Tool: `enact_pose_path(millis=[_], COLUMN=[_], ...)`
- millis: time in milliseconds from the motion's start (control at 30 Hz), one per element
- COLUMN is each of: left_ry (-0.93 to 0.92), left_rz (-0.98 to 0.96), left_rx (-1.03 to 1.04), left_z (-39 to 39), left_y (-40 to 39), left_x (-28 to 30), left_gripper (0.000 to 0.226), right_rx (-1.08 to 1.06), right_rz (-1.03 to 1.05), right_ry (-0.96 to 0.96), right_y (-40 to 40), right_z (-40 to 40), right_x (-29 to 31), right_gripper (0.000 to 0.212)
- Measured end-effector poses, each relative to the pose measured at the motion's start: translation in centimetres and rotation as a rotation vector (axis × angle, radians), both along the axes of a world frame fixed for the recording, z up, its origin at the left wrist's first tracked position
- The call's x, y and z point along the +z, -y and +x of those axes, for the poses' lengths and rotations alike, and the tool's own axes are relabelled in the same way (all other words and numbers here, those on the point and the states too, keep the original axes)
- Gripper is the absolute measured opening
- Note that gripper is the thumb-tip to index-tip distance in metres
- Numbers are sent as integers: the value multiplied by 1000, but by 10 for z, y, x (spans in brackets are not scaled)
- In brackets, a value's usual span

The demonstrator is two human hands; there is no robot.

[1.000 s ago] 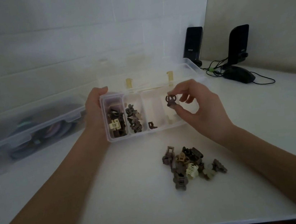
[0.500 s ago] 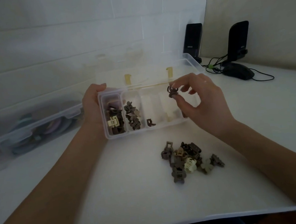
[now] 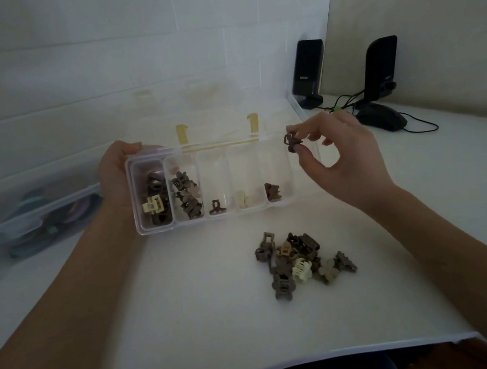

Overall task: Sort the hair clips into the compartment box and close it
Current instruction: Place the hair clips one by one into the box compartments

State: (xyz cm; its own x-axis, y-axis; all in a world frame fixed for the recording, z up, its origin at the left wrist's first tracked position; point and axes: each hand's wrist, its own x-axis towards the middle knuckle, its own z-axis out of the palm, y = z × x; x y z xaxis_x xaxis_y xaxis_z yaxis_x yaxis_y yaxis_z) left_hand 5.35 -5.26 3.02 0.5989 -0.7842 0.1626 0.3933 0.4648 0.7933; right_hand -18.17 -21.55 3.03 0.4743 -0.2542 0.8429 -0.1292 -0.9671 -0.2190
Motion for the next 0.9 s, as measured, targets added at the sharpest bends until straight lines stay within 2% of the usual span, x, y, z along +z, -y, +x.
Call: enact_pose_path(millis=[133, 267, 333, 400, 500, 567, 700, 800, 900], left_ry=[7, 1, -32, -42, -38, -50, -75, -57, -36], left_rz=[18, 36, 32, 40, 66, 74, 62, 83, 101], left_rx=[13, 46, 78, 90, 124, 151, 160, 182, 185], left_z=[1, -5, -5, -7, -9, -9, -11, -11, -9], left_y=[0, 2, 2, 3, 4, 6, 8, 9, 7], left_x=[0, 1, 1, 2, 3, 4, 3, 3, 2], left_gripper=[58, 47, 41, 41, 39, 28, 20, 20, 23], right_rx=[-21, 3, 31, 85, 191, 265, 350, 333, 328], right_rz=[-122, -182, -78, 118, 396, 506, 572, 591, 604], right_ry=[-44, -188, -195, -212, -368, -530, -923, -1077, -1146], right_y=[12, 16, 13, 6, -5, -12, -25, -27, -26], right_z=[-8, -6, -7, -11, -20, -25, -23, -18, -17], right_x=[1, -1, 1, 9, 25, 35, 38, 31, 28], right_gripper=[6, 6, 9, 10, 14, 16, 20, 20, 19])
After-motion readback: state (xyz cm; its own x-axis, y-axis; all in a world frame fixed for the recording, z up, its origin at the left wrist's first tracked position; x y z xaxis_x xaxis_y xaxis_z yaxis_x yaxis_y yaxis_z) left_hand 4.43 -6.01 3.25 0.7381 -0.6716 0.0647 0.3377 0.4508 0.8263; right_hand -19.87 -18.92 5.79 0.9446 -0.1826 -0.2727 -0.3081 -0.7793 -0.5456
